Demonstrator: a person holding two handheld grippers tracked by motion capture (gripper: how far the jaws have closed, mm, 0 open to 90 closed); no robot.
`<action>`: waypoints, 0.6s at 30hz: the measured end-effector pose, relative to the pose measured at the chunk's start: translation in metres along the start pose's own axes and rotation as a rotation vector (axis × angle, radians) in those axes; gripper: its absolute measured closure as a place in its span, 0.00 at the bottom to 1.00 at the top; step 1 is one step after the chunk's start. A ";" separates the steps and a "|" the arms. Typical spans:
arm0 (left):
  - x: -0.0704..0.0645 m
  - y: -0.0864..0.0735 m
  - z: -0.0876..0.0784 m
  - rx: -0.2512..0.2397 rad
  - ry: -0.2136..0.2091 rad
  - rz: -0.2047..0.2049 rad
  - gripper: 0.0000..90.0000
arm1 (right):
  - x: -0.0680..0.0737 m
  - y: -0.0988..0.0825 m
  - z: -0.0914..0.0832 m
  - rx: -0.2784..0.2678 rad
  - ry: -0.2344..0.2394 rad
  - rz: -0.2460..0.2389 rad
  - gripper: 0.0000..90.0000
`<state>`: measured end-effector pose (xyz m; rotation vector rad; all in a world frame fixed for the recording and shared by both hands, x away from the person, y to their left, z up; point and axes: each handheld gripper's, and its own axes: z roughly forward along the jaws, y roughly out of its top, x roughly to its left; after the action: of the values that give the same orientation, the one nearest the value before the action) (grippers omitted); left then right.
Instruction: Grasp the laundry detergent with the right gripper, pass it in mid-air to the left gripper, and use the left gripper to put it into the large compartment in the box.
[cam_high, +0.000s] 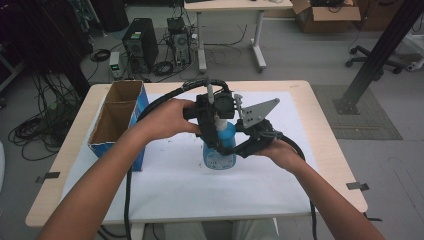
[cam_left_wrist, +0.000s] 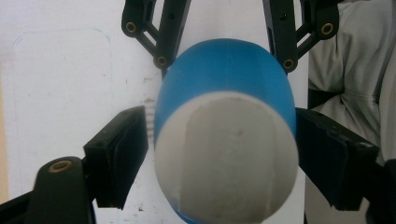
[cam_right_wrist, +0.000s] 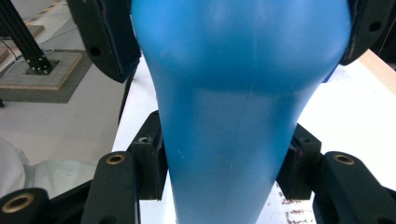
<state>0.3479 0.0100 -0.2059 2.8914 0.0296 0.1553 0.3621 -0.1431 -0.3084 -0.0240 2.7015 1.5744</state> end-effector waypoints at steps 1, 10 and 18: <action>0.000 0.000 0.000 0.000 -0.002 0.001 0.26 | 0.000 0.000 0.000 0.000 0.000 0.000 0.50; 0.000 0.000 0.000 -0.001 -0.005 0.003 0.36 | 0.000 -0.001 0.000 -0.002 0.002 -0.001 0.50; 0.000 0.000 0.001 0.003 -0.008 0.005 0.41 | 0.000 -0.002 0.001 -0.001 0.007 -0.002 0.50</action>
<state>0.3483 0.0098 -0.2070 2.8954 0.0215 0.1453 0.3616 -0.1427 -0.3105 -0.0322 2.7050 1.5790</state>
